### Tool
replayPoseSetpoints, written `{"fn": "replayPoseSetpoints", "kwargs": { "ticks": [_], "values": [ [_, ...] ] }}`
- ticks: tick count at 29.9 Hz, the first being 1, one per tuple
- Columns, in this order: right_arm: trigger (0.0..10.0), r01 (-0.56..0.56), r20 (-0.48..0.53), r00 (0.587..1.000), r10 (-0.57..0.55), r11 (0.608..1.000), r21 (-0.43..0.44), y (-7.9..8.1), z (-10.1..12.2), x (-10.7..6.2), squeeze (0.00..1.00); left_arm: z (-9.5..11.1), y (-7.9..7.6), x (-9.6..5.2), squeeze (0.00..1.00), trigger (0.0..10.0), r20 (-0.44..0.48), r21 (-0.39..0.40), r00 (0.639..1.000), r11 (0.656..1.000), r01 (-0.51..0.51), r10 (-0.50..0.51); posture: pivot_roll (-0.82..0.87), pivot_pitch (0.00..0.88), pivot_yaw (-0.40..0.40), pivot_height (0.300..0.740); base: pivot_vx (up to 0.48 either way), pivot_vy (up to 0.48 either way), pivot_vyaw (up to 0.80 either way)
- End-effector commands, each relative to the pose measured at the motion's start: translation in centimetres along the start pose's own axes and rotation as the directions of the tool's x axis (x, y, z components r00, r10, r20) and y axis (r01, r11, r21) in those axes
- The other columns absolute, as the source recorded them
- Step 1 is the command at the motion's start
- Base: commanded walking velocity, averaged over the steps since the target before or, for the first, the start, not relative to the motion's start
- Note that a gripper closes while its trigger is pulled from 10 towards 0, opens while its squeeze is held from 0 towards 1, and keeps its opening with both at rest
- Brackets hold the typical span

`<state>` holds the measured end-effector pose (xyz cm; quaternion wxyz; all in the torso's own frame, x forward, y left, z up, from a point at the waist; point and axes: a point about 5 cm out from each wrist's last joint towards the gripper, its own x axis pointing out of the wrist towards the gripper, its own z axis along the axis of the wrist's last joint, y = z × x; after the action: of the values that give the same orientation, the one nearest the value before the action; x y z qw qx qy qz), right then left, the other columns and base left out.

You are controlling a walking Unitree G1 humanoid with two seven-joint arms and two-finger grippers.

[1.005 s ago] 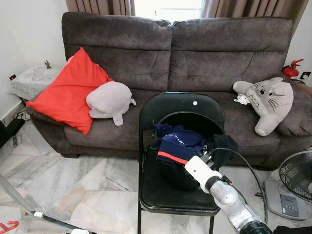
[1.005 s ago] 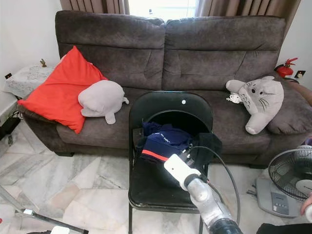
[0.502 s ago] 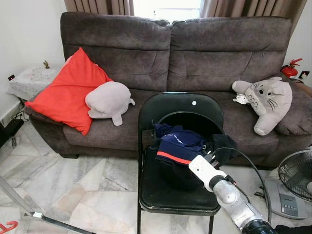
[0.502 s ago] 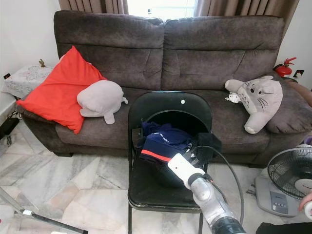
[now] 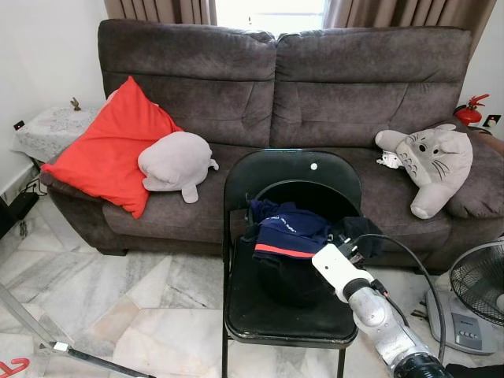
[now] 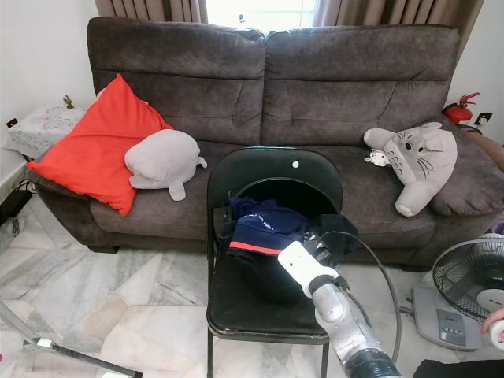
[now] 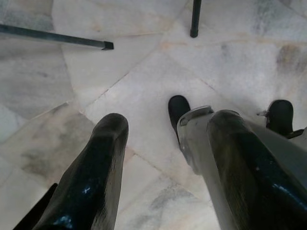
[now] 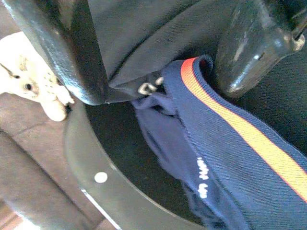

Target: Hang hanger

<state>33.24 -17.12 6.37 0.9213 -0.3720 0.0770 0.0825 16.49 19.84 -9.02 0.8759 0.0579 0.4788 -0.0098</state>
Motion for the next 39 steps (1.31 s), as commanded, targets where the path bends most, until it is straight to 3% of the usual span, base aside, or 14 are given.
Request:
{"fn": "replayPoseSetpoints", "kwargs": {
  "ticks": [1, 8, 9, 14, 25, 26, 27, 28, 32, 37, 39],
  "values": [
    [10.0, 0.064, 0.015, 0.998, -0.065, 0.998, 0.028, -1.2, 0.4, 0.3, 0.00, -0.2, -0.4, 0.0, 0.00, 10.0, -0.011, 0.022, 1.000, 1.000, 0.005, -0.005, 0.04, 0.000, 0.033, 0.740, 0.000, 0.000, 0.00],
    [10.0, 0.061, -0.011, 0.998, -0.060, 0.986, 0.152, -1.1, 0.5, 0.6, 0.00, 0.1, -0.6, 0.1, 0.00, 10.0, -0.007, 0.027, 1.000, 1.000, 0.008, -0.008, 0.04, 0.000, 0.035, 0.740, 0.000, 0.000, 0.00],
    [10.0, 0.043, -0.024, 0.999, -0.039, 0.976, 0.215, -0.9, 0.5, 0.7, 0.00, 0.2, -0.3, 0.1, 0.00, 10.0, -0.005, 0.028, 1.000, 1.000, 0.007, -0.007, 0.04, 0.000, 0.037, 0.740, 0.000, 0.000, 0.00],
    [10.0, 0.018, -0.020, 1.000, -0.013, 0.956, 0.293, -0.7, 1.2, 1.2, 0.00, 0.4, 0.3, 0.1, 0.00, 10.0, -0.003, 0.029, 1.000, 1.000, 0.003, -0.003, 0.04, 0.000, 0.038, 0.740, 0.000, 0.000, 0.00],
    [10.0, 0.040, -0.052, 0.998, -0.025, 0.946, 0.321, -2.3, 1.8, 2.2, 0.00, -0.5, 1.8, -0.3, 0.00, 10.0, -0.020, 0.029, 1.000, 1.000, -0.010, 0.011, 0.04, 0.000, 0.039, 0.740, 0.000, 0.000, 0.00],
    [10.0, 0.058, -0.094, 0.995, -0.020, 0.908, 0.414, -2.2, 1.5, 2.2, 0.00, -0.4, 1.9, -0.3, 0.00, 10.0, -0.021, 0.029, 1.000, 1.000, -0.009, 0.010, 0.05, 0.000, 0.038, 0.740, 0.000, 0.000, 0.00],
    [10.0, 0.058, -0.094, 0.995, -0.020, 0.908, 0.414, -2.2, 1.5, 2.2, 0.00, -0.4, 1.9, -0.3, 0.00, 10.0, -0.021, 0.029, 1.000, 1.000, -0.009, 0.010, 0.05, 0.000, 0.038, 0.740, 0.000, 0.000, 0.00],
    [10.0, 0.057, -0.120, 0.993, 0.001, 0.874, 0.482, -1.9, 1.2, 2.2, 0.00, -0.4, 1.9, -0.3, 0.00, 10.0, -0.021, 0.029, 1.000, 1.000, -0.009, 0.009, 0.05, 0.000, 0.038, 0.740, 0.000, 0.000, 0.00],
    [10.0, 0.035, -0.168, 0.983, 0.076, 0.817, 0.576, -0.7, 0.5, 2.0, 0.00, -0.4, 2.1, -0.3, 0.00, 10.0, -0.021, 0.028, 1.000, 1.000, -0.008, 0.009, 0.05, 0.000, 0.040, 0.740, 0.000, 0.000, 0.00],
    [10.0, 0.050, -0.191, 0.978, 0.083, 0.796, 0.603, -0.3, -0.1, 1.7, 0.00, -0.2, 2.6, -0.3, 0.00, 10.0, -0.020, 0.030, 1.000, 0.999, -0.010, 0.011, 0.05, 0.000, 0.042, 0.740, 0.000, 0.000, 0.00],
    [10.0, 0.067, -0.207, 0.975, 0.080, 0.781, 0.621, -0.2, -0.5, 1.6, 0.00, -0.1, 3.6, -0.5, 0.00, 10.0, -0.021, 0.031, 1.000, 0.999, -0.018, 0.019, 0.05, 0.000, 0.044, 0.740, 0.000, 0.000, 0.00]
  ]
}}
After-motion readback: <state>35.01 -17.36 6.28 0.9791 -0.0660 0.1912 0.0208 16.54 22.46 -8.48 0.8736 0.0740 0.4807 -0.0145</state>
